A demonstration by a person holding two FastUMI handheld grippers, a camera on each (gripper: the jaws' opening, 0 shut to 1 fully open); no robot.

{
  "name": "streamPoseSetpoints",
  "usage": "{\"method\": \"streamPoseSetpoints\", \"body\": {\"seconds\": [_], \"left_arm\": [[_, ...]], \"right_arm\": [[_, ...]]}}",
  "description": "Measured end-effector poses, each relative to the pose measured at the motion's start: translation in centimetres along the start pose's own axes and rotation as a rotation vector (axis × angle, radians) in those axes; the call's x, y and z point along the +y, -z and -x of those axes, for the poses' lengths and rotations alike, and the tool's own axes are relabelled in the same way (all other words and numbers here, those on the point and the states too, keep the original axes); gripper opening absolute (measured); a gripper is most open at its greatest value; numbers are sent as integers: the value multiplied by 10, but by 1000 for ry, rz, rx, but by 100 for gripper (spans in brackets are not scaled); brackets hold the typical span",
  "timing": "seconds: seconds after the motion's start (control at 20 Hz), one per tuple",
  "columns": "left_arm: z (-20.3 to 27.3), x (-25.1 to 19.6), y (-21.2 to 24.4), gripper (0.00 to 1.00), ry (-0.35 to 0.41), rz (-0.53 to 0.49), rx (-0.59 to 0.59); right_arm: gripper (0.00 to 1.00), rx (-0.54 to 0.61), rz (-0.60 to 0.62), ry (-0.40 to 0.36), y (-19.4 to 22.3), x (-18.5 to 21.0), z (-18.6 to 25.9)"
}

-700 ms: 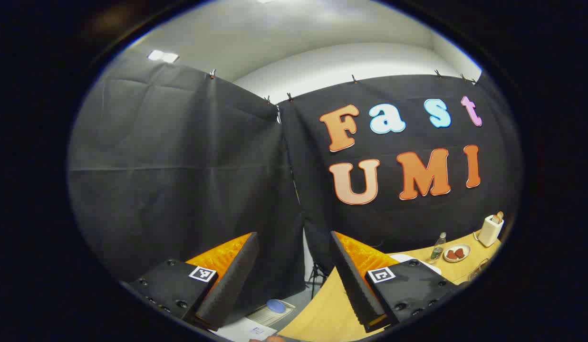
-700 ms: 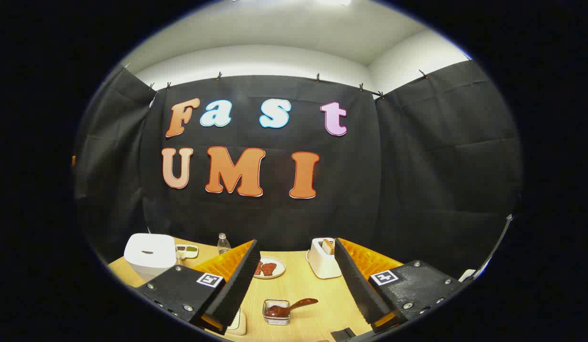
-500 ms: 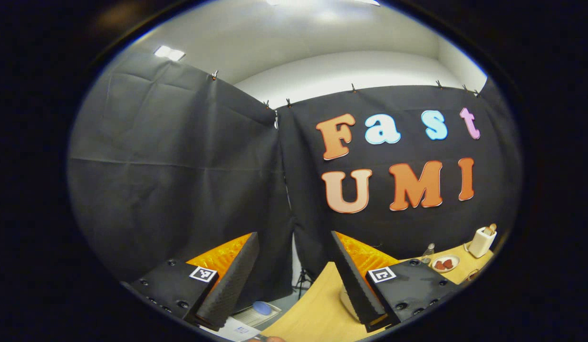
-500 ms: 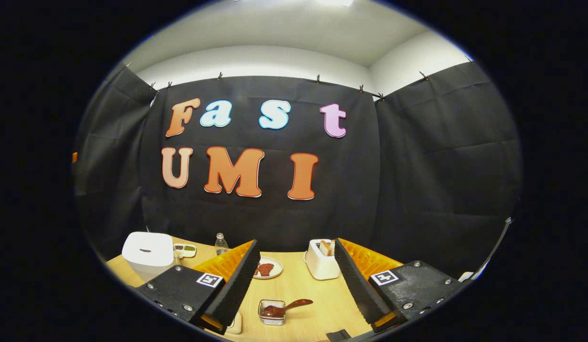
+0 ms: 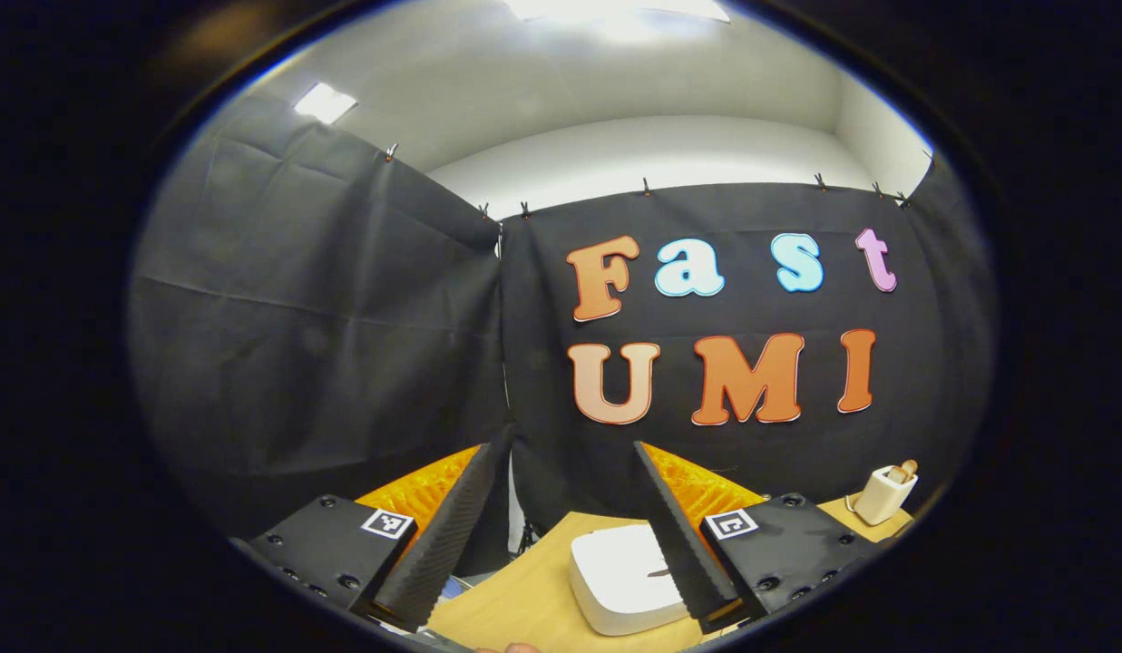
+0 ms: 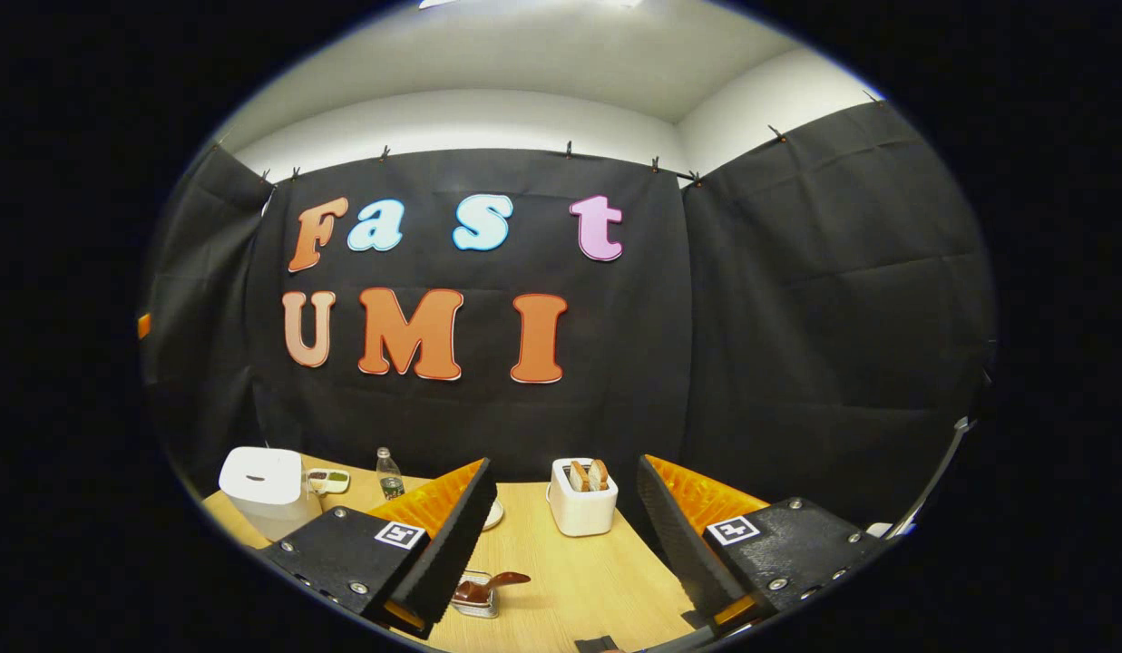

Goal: Close the left gripper, press the button to open the rice cooker; take a wooden spoon from the chopstick holder with the right hand, scoop a spoonful of rice and pour it into the rice cooker, then put the wooden spoon back into the chopstick holder.

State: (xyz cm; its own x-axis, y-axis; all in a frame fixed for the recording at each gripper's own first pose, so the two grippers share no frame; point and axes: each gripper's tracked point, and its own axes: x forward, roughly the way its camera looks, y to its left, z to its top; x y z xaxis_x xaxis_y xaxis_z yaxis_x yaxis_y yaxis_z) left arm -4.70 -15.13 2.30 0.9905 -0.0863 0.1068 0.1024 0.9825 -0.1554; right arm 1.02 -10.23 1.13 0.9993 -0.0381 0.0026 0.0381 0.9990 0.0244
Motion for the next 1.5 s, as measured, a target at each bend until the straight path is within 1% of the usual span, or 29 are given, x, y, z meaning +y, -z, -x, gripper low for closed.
{"method": "streamPoseSetpoints", "body": {"seconds": [0.1, 0.25, 0.3, 0.35, 0.45, 0.55, 0.6, 0.65, 0.7, 0.8, 1.0, 1.05, 1.1, 1.15, 1.25, 1.3, 1.35, 1.4, 1.45, 1.5], "left_arm": [[-2, -19, 2, 100, 24, 13, 10], [-10, -40, 10, 100, 53, 4, 29], [-14, -42, 14, 100, 55, 5, 39], [-15, -44, 21, 100, 55, 13, 53], [-19, -47, 29, 100, 55, 40, 55], [-28, -48, 44, 100, 55, 69, 88], [-32, -47, 51, 100, 57, 78, 108], [-36, -45, 48, 100, 60, 89, 105], [-40, -44, 42, 100, 68, 100, 96], [-48, -40, 29, 100, 82, 112, 71], [-57, -38, 19, 99, 109, 132, 35], [-60, -38, 21, 98, 115, 126, 34], [-60, -38, 27, 97, 122, 117, 38], [-65, -37, 31, 76, 122, 106, 40], [-67, -38, 44, 33, 138, 84, 57], [-71, -41, 51, 25, 143, 88, 67], [-73, -45, 60, 2, 166, 98, 95], [-68, -48, 71, 8, 188, 115, 122], [-80, -58, 91, 4, 224, 132, 164], [-82, -62, 103, 5, 244, 147, 193]], "right_arm": [[97, -6, 7, 8, 3, -7, -8], [97, 15, -44, -17, 5, 2, -19], [100, 13, -50, -34, 4, 9, -22], [97, 4, -48, -49, 1, 13, -25], [97, 7, -22, -68, 1, 22, -33], [97, 5, -3, -65, -1, 29, -37], [100, 12, -7, -61, -1, 33, -39], [98, 26, -21, -71, 2, 43, -40], [97, 29, -42, -83, 2, 52, -38], [97, 19, -68, -72, 1, 58, -35], [97, 19, -44, -55, 8, 67, -29], [100, 21, -42, -51, 7, 69, -28], [100, 22, -45, -47, 6, 71, -27], [97, 23, -51, -47, 5, 74, -25], [97, 22, -59, -56, 5, 82, -20], [97, 25, -57, -60, 6, 84, -17], [97, 27, -49, -59, 8, 85, -14], [97, 28, -36, -57, 9, 86, -12], [97, 30, -25, -55, 9, 87, -10], [97, 34, -18, -57, 10, 88, -6]]}}
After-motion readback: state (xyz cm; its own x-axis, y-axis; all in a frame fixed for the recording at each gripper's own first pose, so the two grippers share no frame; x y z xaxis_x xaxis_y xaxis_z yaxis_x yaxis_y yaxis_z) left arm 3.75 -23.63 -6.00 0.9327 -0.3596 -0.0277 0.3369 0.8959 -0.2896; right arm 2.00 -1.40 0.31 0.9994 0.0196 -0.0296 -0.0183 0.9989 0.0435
